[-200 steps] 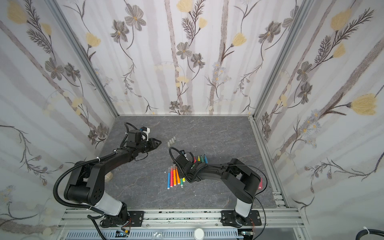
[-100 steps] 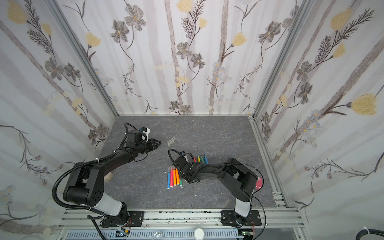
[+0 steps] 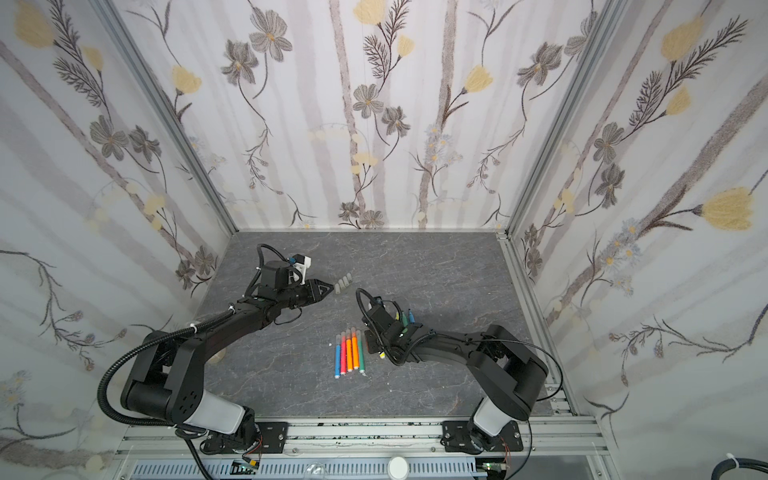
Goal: Open the pen caps
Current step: 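Lift the lime highlighter with the right gripper while the left gripper reaches its cap, then close the left gripper on the lime highlighter's frosted cap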
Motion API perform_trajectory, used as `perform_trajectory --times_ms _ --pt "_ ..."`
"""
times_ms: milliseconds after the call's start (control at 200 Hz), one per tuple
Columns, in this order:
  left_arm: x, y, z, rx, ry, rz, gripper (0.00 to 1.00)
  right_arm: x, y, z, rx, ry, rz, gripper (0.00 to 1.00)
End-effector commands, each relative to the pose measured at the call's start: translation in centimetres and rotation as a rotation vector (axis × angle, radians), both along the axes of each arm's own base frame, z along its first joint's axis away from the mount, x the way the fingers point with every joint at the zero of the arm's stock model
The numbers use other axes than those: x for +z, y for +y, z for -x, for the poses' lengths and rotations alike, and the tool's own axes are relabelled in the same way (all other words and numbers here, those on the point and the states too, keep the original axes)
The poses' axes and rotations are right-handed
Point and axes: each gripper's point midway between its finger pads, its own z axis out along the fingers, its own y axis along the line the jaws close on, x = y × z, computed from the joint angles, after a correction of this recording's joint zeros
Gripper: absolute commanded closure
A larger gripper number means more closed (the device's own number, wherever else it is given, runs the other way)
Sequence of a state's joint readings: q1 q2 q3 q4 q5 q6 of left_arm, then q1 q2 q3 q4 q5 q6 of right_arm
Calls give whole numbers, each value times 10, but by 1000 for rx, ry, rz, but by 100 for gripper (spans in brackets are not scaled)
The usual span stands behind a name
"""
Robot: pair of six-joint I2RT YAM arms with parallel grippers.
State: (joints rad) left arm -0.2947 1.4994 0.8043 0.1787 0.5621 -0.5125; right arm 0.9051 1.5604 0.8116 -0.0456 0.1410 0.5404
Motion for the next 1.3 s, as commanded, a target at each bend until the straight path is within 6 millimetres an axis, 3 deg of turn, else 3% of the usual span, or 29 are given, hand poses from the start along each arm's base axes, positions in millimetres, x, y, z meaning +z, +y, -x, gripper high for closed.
perform_trajectory --times_ms 0,190,445,874,1294 --pt "11 -23 13 -56 1 84 66 30 12 -8 45 -64 -135 99" --pt "16 -56 32 -117 -2 146 66 63 15 -19 62 -112 -257 100" --pt "10 -86 40 -170 23 183 66 79 19 -35 62 -129 -285 100" --pt "15 -103 37 -193 17 203 65 79 27 -40 66 -128 -298 100" --pt "14 -106 30 -184 11 190 74 78 26 -39 70 -130 -302 100"
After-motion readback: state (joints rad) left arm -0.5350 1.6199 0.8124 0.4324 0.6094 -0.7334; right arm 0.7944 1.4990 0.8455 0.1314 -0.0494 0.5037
